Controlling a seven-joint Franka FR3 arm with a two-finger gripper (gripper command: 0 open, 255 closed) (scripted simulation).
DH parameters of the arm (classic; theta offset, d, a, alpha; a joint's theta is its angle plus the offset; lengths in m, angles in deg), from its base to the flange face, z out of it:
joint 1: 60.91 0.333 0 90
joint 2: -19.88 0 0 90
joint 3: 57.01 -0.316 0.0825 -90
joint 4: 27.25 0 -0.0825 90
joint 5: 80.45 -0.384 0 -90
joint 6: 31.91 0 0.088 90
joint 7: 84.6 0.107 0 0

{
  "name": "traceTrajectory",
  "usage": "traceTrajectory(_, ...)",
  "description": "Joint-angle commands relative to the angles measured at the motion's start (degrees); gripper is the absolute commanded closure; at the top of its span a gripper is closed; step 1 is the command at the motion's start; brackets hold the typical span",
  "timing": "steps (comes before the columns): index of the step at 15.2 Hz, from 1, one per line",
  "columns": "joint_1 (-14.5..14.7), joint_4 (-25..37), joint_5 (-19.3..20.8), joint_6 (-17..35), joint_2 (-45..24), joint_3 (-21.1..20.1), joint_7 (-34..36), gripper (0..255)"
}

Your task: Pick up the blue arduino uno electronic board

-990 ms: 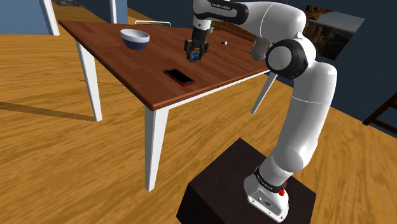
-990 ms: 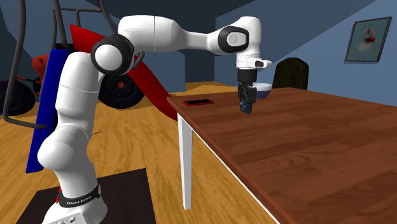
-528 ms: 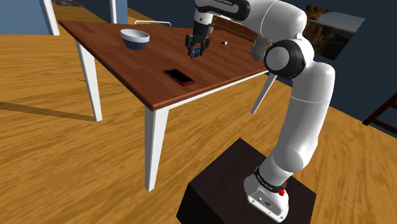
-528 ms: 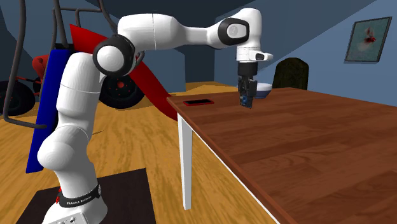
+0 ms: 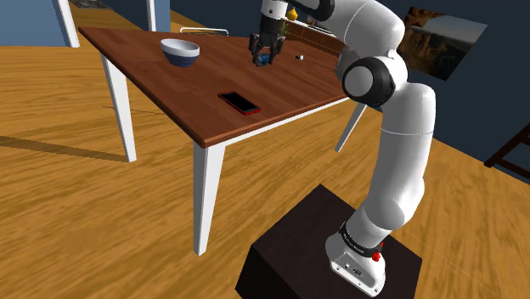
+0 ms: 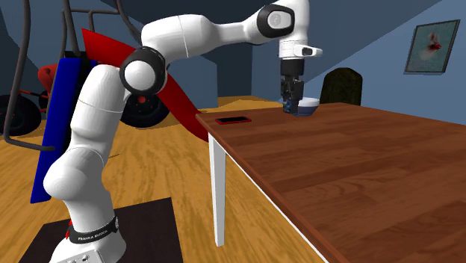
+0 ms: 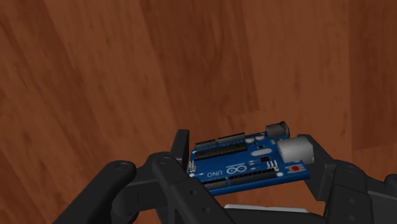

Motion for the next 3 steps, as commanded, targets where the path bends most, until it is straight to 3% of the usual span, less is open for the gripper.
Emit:
traceTrajectory(1,-0.2,3.6,-0.1,-2.4,-1.2,0.0,-0.1,255)
traceTrajectory(3,-0.2,3.9,-0.1,-2.6,-1.3,0.0,-0.1,255)
